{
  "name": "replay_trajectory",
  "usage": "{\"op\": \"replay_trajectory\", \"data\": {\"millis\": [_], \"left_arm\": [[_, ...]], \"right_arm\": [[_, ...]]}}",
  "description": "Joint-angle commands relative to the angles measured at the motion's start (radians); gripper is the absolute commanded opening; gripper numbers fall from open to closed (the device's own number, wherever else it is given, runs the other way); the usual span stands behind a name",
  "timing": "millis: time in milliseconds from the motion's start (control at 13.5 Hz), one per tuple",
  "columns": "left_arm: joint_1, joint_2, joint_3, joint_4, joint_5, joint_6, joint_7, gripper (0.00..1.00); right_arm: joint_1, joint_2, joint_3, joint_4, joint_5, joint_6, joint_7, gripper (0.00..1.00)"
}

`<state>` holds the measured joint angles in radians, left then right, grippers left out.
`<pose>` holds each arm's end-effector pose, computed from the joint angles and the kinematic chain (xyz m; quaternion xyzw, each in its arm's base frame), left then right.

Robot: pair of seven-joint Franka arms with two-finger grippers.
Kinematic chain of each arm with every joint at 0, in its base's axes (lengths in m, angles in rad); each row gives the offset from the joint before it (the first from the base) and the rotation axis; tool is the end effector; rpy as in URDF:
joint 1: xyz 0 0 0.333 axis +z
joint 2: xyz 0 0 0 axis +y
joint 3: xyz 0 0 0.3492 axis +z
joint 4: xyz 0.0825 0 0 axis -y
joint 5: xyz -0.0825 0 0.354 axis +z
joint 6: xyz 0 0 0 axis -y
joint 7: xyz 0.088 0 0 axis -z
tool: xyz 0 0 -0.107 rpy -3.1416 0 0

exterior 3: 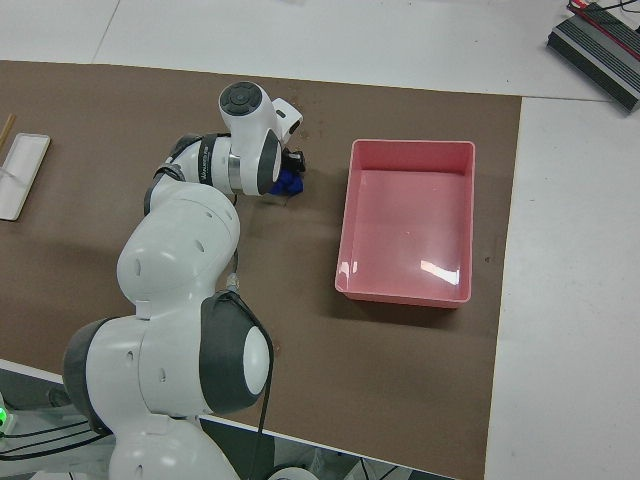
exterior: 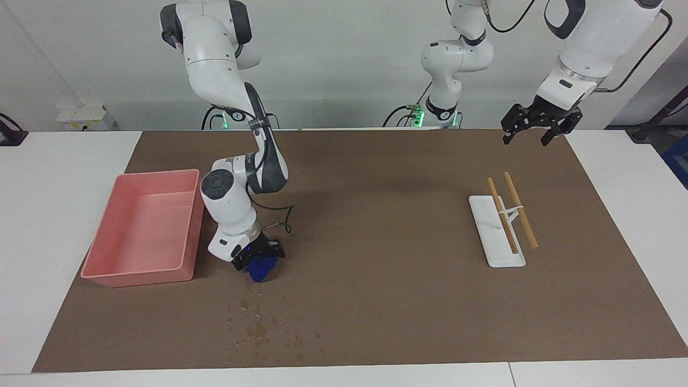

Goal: Wipe water with towel using both arms
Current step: 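Rub the towel over the water puddle with the right gripper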

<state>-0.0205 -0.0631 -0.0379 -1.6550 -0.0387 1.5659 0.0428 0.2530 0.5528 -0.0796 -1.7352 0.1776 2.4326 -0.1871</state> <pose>0.5000 -0.0341 0.6525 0.9985 -0.0504 -0.0132 0.0181 0.6655 0.1248 0.3241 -0.9887 -0.1237 -0.0740 0.0417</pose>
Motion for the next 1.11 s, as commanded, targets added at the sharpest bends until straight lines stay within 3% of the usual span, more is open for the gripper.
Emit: {"op": "replay_trajectory", "data": {"millis": [0,297,743,1040], "left_arm": [[-0.007,-0.018,0.004,-0.019,0.022,0.003,0.005,1.0],[-0.007,-0.018,0.004,-0.019,0.022,0.003,0.005,1.0],[-0.007,-0.018,0.004,-0.019,0.022,0.003,0.005,1.0],[-0.007,-0.018,0.004,-0.019,0.022,0.003,0.005,1.0]], "right_arm": [[-0.026,0.082,0.006,0.089,0.011,0.026,-0.054,0.0],[-0.058,0.137,0.007,0.158,0.003,0.039,-0.072,0.0],[-0.103,0.254,0.009,0.342,0.006,0.016,-0.135,0.0],[-0.086,0.268,0.023,0.352,0.016,0.029,-0.129,0.0]]}}
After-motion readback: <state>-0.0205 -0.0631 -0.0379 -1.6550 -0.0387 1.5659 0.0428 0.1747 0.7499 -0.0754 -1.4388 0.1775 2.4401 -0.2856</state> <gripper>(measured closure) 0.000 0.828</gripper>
